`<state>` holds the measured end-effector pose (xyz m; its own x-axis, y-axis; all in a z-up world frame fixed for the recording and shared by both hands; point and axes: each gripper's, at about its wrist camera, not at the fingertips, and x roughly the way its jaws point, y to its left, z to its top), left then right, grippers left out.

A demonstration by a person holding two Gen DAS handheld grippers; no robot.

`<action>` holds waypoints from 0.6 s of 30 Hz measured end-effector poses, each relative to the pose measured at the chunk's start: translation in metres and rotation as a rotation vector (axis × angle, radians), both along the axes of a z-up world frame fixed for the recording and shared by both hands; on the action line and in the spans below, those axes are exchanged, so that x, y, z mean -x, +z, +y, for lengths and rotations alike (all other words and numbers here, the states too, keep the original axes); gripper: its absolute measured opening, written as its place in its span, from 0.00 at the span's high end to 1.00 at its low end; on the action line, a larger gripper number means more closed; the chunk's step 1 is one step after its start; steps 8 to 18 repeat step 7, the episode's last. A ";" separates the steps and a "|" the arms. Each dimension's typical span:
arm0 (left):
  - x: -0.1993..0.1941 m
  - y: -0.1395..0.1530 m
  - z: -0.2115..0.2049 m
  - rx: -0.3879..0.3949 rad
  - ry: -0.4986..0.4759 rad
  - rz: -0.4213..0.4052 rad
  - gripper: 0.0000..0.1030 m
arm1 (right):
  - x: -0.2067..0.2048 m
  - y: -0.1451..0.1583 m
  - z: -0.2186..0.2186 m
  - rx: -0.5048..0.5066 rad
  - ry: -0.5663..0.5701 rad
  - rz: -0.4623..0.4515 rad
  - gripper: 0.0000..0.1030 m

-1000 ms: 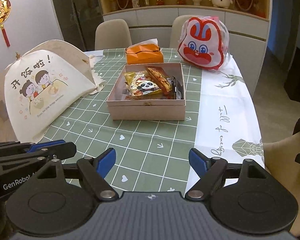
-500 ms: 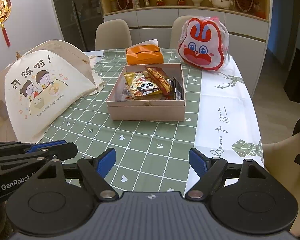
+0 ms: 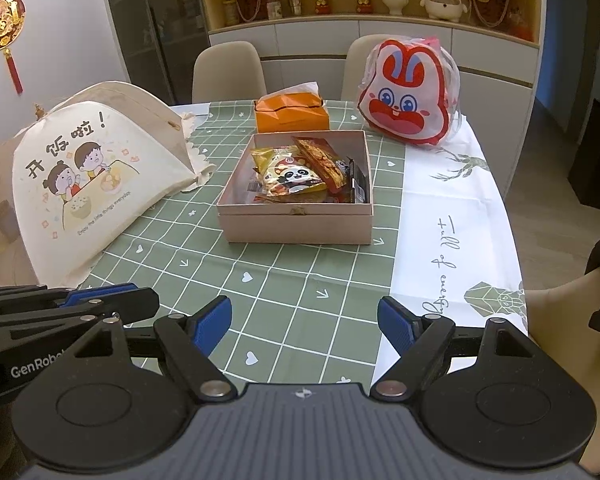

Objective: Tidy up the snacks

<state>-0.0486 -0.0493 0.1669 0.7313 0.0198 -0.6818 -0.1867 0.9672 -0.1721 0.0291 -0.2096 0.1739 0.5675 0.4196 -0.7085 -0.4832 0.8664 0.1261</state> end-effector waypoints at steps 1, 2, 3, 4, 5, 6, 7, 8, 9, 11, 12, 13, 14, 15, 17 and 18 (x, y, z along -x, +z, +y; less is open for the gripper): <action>0.000 0.000 0.000 0.004 -0.003 0.001 0.83 | 0.000 0.000 0.000 0.001 0.000 0.001 0.21; 0.000 -0.002 0.001 0.010 -0.007 0.001 0.83 | 0.000 0.000 0.000 0.001 -0.001 0.000 0.21; 0.000 -0.002 0.000 0.016 -0.011 -0.002 0.83 | 0.000 0.000 0.000 0.001 -0.001 0.000 0.21; 0.001 -0.003 0.000 0.020 -0.014 -0.004 0.83 | 0.001 0.000 0.001 0.002 -0.002 -0.001 0.21; 0.001 -0.004 0.000 0.022 -0.016 -0.005 0.83 | 0.001 0.000 0.001 0.002 -0.003 -0.001 0.21; 0.001 -0.005 0.000 0.024 -0.017 -0.004 0.83 | 0.001 0.000 0.001 0.002 -0.003 0.000 0.21; 0.001 -0.006 0.000 0.028 -0.015 0.000 0.83 | 0.001 0.000 0.001 0.003 -0.002 0.000 0.21; 0.001 -0.006 0.000 0.028 -0.015 0.000 0.83 | 0.001 0.000 0.001 0.003 -0.002 0.000 0.21; 0.001 -0.006 0.000 0.028 -0.015 0.000 0.83 | 0.001 0.000 0.001 0.003 -0.002 0.000 0.21; 0.001 -0.006 0.000 0.028 -0.015 0.000 0.83 | 0.001 0.000 0.001 0.003 -0.002 0.000 0.21; 0.001 -0.006 0.000 0.028 -0.015 0.000 0.83 | 0.001 0.000 0.001 0.003 -0.002 0.000 0.21; 0.001 -0.006 0.000 0.028 -0.015 0.000 0.83 | 0.001 0.000 0.001 0.003 -0.002 0.000 0.21; 0.001 -0.006 0.000 0.028 -0.015 0.000 0.83 | 0.001 0.000 0.001 0.003 -0.002 0.000 0.21; 0.001 -0.006 0.000 0.028 -0.015 0.000 0.83 | 0.001 0.000 0.001 0.003 -0.002 0.000 0.21; 0.001 -0.006 0.000 0.028 -0.015 0.000 0.83 | 0.001 0.000 0.001 0.003 -0.002 0.000 0.21; 0.001 -0.006 0.000 0.028 -0.015 0.000 0.83 | 0.001 0.000 0.001 0.003 -0.002 0.000 0.21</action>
